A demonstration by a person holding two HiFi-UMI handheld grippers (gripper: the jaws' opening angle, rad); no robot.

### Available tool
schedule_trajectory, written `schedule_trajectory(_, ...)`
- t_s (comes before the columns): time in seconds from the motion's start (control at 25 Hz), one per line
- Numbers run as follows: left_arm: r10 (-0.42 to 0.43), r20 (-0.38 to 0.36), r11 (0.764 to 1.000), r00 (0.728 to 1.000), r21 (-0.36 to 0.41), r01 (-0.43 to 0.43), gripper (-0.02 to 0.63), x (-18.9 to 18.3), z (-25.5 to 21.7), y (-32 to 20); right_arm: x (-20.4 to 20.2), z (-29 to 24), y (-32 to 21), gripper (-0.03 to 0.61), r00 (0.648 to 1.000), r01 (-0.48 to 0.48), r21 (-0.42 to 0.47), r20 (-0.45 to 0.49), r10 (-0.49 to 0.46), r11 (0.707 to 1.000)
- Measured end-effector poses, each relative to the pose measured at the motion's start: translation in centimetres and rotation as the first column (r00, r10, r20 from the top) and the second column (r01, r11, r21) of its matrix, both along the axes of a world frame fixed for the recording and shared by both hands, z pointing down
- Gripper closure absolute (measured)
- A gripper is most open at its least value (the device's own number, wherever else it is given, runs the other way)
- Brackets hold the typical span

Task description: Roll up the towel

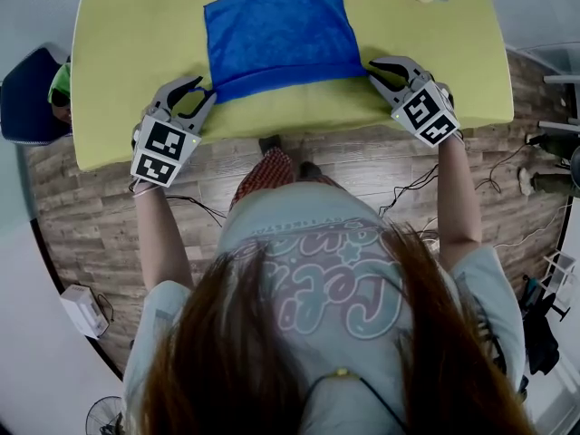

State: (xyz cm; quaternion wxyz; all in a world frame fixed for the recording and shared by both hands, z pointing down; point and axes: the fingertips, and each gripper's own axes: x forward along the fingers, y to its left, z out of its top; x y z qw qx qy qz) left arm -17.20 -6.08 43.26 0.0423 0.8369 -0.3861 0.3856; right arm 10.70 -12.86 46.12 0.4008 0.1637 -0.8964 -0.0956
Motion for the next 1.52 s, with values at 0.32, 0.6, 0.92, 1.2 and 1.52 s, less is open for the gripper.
schedule_trajectory(0.32, 0.005, -0.006, 1.0, 1.0, -0.009, -0.005, 0.502, 0.7, 0.5, -0.6, -1.7, -3.0, 0.3, 0.464, 0.989, 0.037, 0.02, 0.142, -0.04, 0.999)
schedule_trajectory(0.6, 0.021, 0.0, 1.0, 1.0, 0.003, -0.021, 0.502, 1.3, 0.3, -0.6, -4.2, -1.5, 2.7, 0.417, 0.972, 0.235, -0.045, 0.019, -0.234, 0.971)
schedule_trajectory(0.92, 0.003, -0.019, 1.0, 1.0, -0.018, -0.003, 0.492, 0.1, 0.6, -0.5, -3.1, 0.2, 3.6, 0.489, 0.986, 0.156, -0.17, 0.082, -0.144, 0.973)
schedule_trajectory(1.2, -0.054, -0.16, 0.999, 0.986, -0.017, 0.052, 0.459, -1.4, -1.0, -0.9, -3.0, 0.2, 3.5, 0.497, 0.989, 0.111, -0.166, 0.119, -0.092, 0.98)
schedule_trajectory(1.52, -0.083, -0.173, 0.995, 0.981, 0.048, 0.093, 0.46, -2.6, -3.0, -0.5, -2.9, 0.0, 3.4, 0.497, 0.99, 0.136, -0.088, 0.047, -0.133, 0.987)
